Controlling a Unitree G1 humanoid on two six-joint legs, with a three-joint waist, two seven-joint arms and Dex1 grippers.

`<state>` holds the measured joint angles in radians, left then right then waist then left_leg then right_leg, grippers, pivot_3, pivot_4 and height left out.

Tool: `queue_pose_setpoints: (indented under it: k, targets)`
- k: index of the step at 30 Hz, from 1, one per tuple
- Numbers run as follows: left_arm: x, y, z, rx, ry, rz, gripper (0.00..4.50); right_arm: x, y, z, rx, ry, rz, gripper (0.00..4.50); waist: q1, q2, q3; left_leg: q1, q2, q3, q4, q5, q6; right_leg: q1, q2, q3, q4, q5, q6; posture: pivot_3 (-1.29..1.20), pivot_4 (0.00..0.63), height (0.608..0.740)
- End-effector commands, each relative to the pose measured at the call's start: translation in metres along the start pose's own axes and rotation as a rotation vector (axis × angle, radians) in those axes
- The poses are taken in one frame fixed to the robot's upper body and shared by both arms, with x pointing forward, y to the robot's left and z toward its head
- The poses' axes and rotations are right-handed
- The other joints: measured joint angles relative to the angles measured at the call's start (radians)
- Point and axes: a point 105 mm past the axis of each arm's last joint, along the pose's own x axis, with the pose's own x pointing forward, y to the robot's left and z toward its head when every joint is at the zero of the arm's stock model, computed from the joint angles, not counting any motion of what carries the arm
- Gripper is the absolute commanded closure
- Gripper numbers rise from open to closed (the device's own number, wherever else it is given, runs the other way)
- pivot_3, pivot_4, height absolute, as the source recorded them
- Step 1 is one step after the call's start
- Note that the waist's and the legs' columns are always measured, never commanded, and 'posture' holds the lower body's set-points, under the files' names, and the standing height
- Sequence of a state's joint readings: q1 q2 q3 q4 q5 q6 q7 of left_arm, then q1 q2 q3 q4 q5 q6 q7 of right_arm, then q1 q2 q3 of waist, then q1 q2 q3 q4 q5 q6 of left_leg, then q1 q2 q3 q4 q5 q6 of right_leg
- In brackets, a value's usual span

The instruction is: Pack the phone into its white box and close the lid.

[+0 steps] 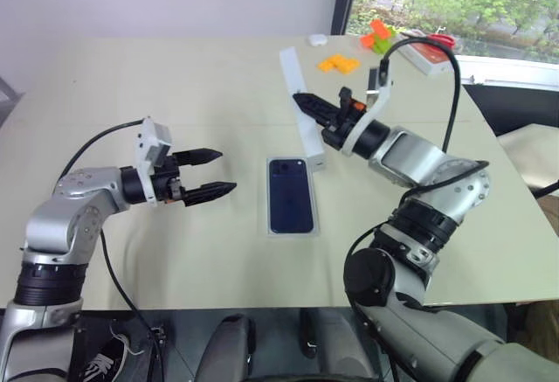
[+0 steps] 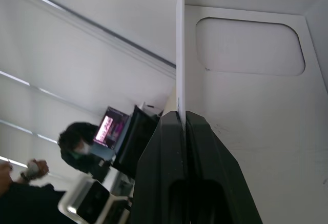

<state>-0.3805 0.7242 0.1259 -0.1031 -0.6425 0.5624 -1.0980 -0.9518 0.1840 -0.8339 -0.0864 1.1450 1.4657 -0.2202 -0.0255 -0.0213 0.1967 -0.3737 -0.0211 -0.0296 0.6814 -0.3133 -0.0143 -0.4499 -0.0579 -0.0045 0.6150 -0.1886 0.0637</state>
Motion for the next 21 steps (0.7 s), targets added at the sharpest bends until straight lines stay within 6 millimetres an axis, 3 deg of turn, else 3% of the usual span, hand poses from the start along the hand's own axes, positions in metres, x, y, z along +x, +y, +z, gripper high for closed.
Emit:
queue_pose_setpoints:
  k: [1,7,21]
  targets:
    - [-0.002,-0.004,0.011,0.02,-0.041,0.006,0.0,0.03,0.04,-0.049,0.221,0.067,0.205,4.44,-0.006,0.0,0.0,0.0,0.0,0.0,0.0,0.0,0.0,0.0,0.0,0.0,0.0,0.0,0.0,0.0,0.15,0.74]
    - [0.0,-0.005,0.011,0.02,-0.039,0.008,0.0,0.024,0.027,-0.049,0.279,0.071,0.153,4.44,-0.02,0.0,0.0,0.0,0.0,0.0,0.0,0.0,0.0,0.0,0.001,0.0,0.0,0.0,0.0,0.0,0.15,0.74]
    - [0.001,-0.006,0.01,0.011,-0.039,0.006,0.0,0.012,0.013,-0.067,0.417,0.096,0.084,4.44,-0.022,0.001,0.0,-0.001,0.0,0.003,0.0,-0.001,0.002,-0.001,0.001,0.002,-0.001,-0.001,0.002,0.0,0.15,0.74]
